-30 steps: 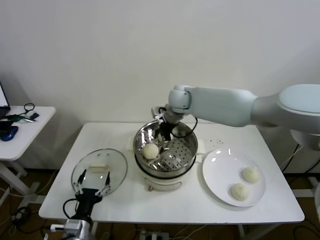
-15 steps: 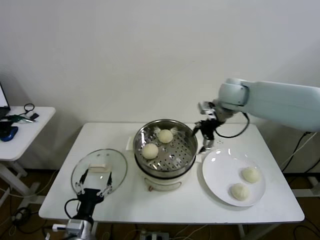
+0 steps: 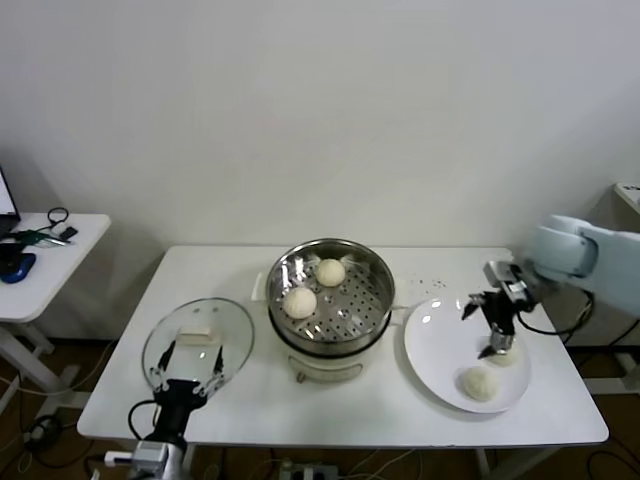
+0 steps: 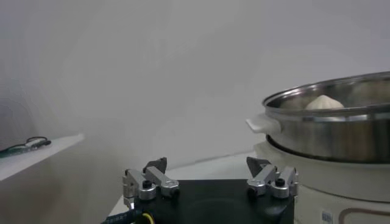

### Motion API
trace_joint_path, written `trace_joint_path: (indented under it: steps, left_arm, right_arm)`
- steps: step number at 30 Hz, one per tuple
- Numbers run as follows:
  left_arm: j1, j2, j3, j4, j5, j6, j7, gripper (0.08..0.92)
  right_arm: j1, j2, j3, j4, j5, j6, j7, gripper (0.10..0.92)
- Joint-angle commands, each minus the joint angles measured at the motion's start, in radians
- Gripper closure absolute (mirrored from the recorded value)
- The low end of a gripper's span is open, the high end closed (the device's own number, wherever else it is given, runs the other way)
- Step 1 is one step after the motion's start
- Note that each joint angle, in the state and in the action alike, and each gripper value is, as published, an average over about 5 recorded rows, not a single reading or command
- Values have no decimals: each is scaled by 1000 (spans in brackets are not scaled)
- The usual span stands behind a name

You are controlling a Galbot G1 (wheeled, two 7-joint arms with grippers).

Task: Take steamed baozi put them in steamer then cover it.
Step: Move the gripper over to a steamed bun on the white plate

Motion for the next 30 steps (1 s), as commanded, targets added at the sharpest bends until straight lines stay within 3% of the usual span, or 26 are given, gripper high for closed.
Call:
trace_joint_path:
  steps: [1,14,30]
  left_arm:
    - [1,-3,-3,3,2,-1,0,177]
    - [5,-14,-15,17,7,-2,-2,177]
    - [-9,-16,-13,32,10,4,-4,177]
  right_arm:
    - [-305,-100,186,-39,-172,15,-10,203]
    - [-400,60,275,-189,-182,22,0,203]
    - [-406,143,270,-231,-174,31,-8,207]
